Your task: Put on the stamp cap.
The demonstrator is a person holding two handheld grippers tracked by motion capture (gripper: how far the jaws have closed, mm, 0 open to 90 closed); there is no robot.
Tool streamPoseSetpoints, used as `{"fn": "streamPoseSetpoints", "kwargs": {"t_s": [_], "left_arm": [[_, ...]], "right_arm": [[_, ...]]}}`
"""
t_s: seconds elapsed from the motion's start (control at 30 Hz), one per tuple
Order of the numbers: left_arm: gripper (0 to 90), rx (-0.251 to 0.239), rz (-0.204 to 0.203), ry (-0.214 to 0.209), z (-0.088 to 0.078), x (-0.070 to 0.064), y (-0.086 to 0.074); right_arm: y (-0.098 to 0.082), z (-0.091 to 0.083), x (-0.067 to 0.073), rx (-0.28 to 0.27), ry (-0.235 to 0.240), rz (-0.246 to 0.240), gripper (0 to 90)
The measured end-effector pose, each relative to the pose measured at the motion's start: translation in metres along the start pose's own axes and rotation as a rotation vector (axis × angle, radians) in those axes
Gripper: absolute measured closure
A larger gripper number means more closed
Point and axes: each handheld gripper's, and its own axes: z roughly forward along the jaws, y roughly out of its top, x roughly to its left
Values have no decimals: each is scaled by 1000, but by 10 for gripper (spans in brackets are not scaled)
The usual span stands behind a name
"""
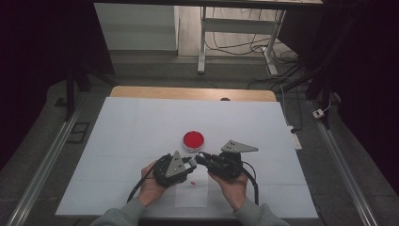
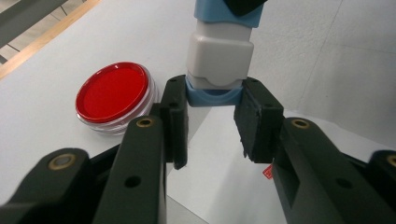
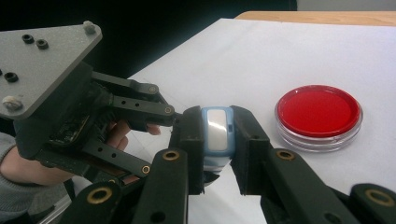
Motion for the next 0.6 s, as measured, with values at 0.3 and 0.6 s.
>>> {"fn": "streamPoseSetpoints", "kwargs": {"t_s": [0.3,0.6], "left_arm": [[651,12,20,6,1,-1,0],[651,27,52,37,2,-5,0]], "right_arm": [[1,1,4,23,-19,-29,755],[2,2,6,42,-32,-48,755]]}}
